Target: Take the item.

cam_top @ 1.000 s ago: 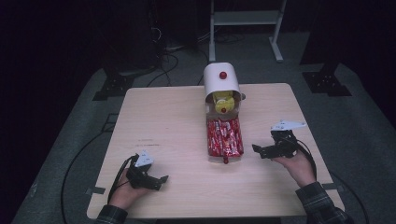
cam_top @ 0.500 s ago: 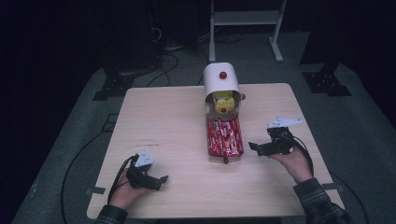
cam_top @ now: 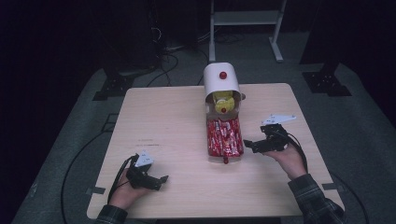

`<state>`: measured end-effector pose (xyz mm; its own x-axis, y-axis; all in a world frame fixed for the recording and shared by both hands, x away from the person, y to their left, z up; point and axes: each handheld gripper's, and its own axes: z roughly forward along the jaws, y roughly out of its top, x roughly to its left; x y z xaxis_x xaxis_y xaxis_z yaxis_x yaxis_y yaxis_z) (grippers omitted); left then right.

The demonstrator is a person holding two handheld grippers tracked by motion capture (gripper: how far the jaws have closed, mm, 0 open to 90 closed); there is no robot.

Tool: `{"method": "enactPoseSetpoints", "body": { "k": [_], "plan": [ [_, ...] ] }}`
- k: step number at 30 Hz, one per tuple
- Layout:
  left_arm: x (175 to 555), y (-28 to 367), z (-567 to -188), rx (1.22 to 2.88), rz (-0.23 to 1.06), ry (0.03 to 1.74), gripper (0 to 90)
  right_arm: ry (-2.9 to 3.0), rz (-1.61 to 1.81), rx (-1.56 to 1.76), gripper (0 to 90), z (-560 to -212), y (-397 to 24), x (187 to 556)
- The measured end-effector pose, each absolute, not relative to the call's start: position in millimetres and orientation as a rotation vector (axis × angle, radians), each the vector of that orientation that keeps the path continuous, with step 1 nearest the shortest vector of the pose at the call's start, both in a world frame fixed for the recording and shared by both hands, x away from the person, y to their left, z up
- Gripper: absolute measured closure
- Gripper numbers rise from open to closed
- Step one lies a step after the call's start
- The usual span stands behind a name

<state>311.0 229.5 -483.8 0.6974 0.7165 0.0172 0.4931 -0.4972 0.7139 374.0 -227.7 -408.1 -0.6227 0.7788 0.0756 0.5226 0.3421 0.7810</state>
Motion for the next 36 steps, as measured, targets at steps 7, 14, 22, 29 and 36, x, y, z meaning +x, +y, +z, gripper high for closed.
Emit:
{"method": "enactPoseSetpoints", "body": {
  "k": [7, 14, 22, 29, 36],
  "plan": [
    [311, 229, -484, 2.197, 0.408, 0.921, 0.0, 2.315, 1.168, 1.161, 4.9, -408, -221, 377],
    [311, 229, -484, 2.194, 0.408, 0.922, 0.0, 2.325, 1.176, 1.136, 5.1, -405, -209, 379],
    [311, 230, -484, 2.199, 0.408, 0.919, 0.0, 2.331, 1.210, 1.120, 5.6, -404, -197, 382],
    [311, 230, -484, 2.201, 0.408, 0.918, 0.0, 2.331, 1.227, 1.099, 7.5, -405, -185, 384],
    [311, 230, -484, 2.203, 0.410, 0.915, 0.0, 2.332, 1.252, 1.087, 10.7, -407, -178, 386]
  ]
}}
